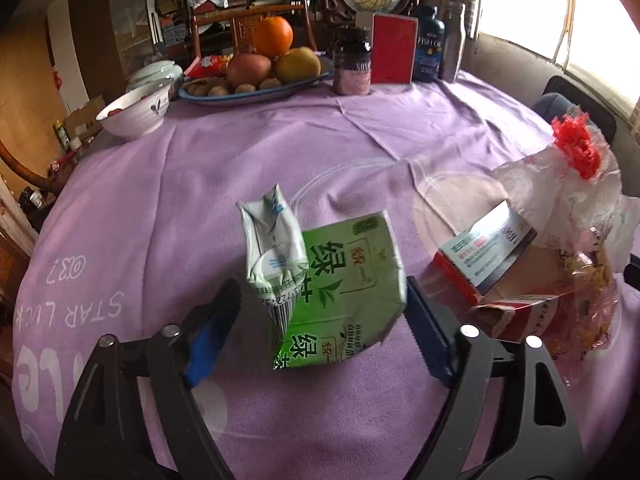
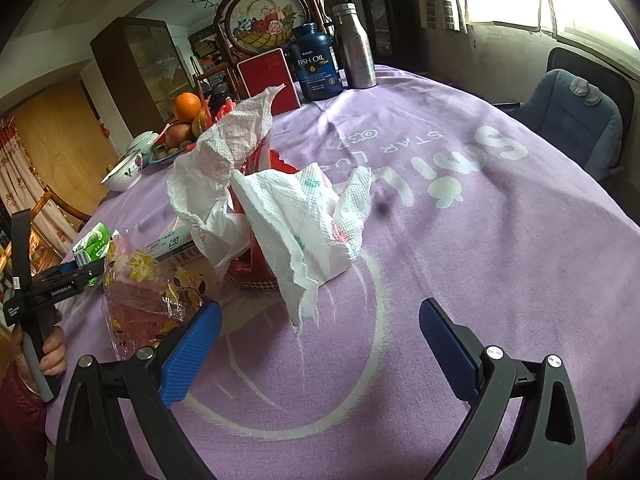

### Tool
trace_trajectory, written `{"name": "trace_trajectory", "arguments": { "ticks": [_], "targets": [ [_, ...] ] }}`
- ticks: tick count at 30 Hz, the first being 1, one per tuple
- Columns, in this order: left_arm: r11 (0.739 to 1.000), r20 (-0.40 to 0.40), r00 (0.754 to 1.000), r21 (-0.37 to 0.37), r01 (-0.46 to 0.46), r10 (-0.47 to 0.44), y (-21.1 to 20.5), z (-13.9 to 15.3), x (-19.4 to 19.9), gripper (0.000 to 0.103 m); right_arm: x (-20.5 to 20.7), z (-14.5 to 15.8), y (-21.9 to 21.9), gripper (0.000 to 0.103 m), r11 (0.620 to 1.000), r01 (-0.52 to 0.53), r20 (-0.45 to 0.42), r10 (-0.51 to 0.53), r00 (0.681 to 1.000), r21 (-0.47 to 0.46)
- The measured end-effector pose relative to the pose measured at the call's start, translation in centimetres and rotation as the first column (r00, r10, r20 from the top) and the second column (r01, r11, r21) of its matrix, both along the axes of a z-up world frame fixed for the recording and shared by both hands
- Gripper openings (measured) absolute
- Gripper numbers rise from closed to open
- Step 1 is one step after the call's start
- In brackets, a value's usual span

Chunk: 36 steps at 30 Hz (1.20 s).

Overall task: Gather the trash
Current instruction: 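Grasp the green tea carton with left tool while right tool grasps white tissue, then lift the green carton with left tool while right tool lifts the tissue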

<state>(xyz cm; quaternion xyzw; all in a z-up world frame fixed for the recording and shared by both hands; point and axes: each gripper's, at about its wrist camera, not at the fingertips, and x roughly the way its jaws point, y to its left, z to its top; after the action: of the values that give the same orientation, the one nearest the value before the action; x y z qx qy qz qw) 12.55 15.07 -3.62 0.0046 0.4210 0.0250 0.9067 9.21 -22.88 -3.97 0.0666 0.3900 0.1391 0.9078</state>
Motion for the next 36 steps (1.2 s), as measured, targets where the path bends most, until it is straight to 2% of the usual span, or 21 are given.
{"name": "trace_trajectory", "arguments": {
  "ticks": [4,5,6,10,14,16,18,19,20,21,25,30,36],
  "targets": [
    [0.999,-0.103,0.994,-0.033,-0.043,0.039,1.0,-1.7,1.4,0.09,-0.2,0.0,-0.4,0.097,1.0,0.011,0.011,-0.011,1.0,0.018],
    [0.999,-0.097,0.995,-0.031,-0.042,0.038,1.1,-1.6,1.4,0.091,-0.2,0.1,-0.5,0.097,1.0,0.014,0.016,-0.014,1.0,0.022],
    [0.998,-0.099,0.994,-0.026,-0.055,0.052,1.2,-1.6,1.4,0.096,-0.3,0.1,-0.5,0.097,1.0,0.019,0.02,-0.02,1.0,0.02],
    [0.998,-0.11,0.992,-0.007,-0.068,0.067,1.2,-1.8,1.5,0.097,-1.1,1.0,0.6,0.097,0.999,0.024,0.082,-0.021,0.996,-0.038],
    [0.997,-0.11,0.991,0.0,-0.073,0.072,1.1,-1.9,1.5,0.098,-0.7,2.5,1.9,0.094,0.999,-0.005,0.124,0.01,0.992,-0.043],
    [0.997,-0.11,0.991,0.001,-0.075,0.074,1.2,-1.9,1.5,0.098,-0.1,2.9,2.1,0.081,0.999,-0.007,0.132,0.014,0.991,-0.053],
    [0.997,-0.109,0.991,0.001,-0.076,0.075,1.1,-1.9,1.6,0.098,1.1,2.7,1.9,0.061,0.998,0.01,0.103,-0.004,0.995,-0.057],
    [0.997,-0.109,0.991,0.001,-0.076,0.076,1.1,-1.9,1.6,0.098,1.5,2.4,1.7,0.042,0.999,0.011,0.083,-0.007,0.997,-0.043],
    [0.997,-0.11,0.991,0.001,-0.075,0.075,1.1,-1.9,1.6,0.098,1.7,2.1,1.5,0.029,1.0,0.006,0.066,-0.005,0.998,-0.023],
    [0.997,-0.11,0.991,0.001,-0.075,0.074,1.1,-1.9,1.6,0.098,1.6,1.9,1.2,0.003,1.0,0.003,0.059,-0.003,0.998,0.001],
    [0.997,-0.111,0.991,0.0,-0.075,0.074,1.1,-1.9,1.6,0.098,-0.4,3.0,0.3,0.002,0.998,0.048,0.141,-0.051,0.989,0.028],
    [0.998,-0.104,0.992,0.0,-0.07,0.07,1.1,-1.8,1.6,0.097,-2.6,4.8,0.2,0.002,0.999,0.046,0.203,-0.05,0.978,0.024],
    [0.998,0.037,0.997,-0.014,-0.063,0.064,1.1,0.6,0.2,0.093,-4.3,5.4,1.2,0.002,1.0,0.018,0.237,-0.013,0.972,-0.017]
  ]
}}
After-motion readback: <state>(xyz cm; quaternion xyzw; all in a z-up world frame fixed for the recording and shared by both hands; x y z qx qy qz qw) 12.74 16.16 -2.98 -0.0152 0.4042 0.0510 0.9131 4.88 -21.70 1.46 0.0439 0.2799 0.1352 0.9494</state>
